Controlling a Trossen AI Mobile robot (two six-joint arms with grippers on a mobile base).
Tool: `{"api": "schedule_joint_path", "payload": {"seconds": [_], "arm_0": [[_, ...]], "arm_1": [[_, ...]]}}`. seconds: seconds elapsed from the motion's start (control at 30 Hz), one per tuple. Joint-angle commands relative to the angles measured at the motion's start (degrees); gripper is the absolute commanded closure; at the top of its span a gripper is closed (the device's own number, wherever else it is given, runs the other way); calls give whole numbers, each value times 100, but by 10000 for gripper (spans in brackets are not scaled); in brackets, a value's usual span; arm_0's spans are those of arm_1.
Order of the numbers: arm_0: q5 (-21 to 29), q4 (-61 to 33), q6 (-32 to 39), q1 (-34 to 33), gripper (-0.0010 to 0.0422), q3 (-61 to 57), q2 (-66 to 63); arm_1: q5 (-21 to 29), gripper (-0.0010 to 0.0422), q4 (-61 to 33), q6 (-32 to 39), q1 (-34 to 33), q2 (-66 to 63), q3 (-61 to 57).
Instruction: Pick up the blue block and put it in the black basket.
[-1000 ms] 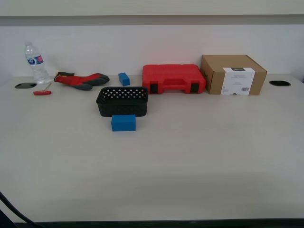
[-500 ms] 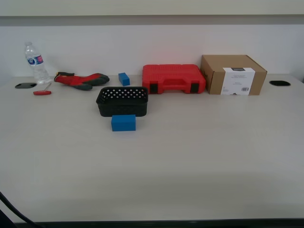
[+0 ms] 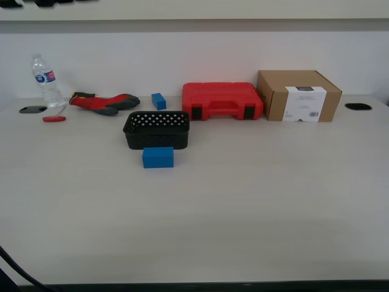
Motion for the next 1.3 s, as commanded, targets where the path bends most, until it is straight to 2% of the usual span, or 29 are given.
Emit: {"api": "schedule_joint_path", "payload": {"seconds": [0.03,0.2,0.3,0.4,0.6,0.87,0.93,1.07,1.13,1.2,1.27,1.3], "arm_0": [[2,13,0,0,413,7,2],[2,13,0,2,413,7,2],[2,11,0,2,413,7,2],[2,13,0,0,413,7,2],[2,13,0,0,413,7,2],[2,13,0,0,413,7,2],[2,13,0,0,413,7,2],[2,9,0,0,413,7,2],[2,7,0,2,413,7,2],[2,13,0,0,413,7,2],[2,9,0,0,413,7,2],[2,11,0,0,413,7,2]], "arm_1": [[98,413,-684,654,-289,494,13],[-26,413,-1827,2013,-1005,1493,42],[-63,413,-1976,2594,-1325,1989,42],[-538,413,-1980,3023,-1585,2544,125],[-1021,413,-2667,3482,-1690,3659,691],[-1045,412,-4428,3628,-1716,4610,2151],[-1032,400,-4972,3670,-1716,4695,2553],[-973,321,-5512,3720,-1720,4876,3115],[-964,257,-5532,3722,-1722,4986,3281],[-713,181,-5534,3742,-1735,5178,3412],[-911,116,-5495,3751,-1814,5451,3493],[-1075,101,-5464,3786,-1851,5576,3532]]}}
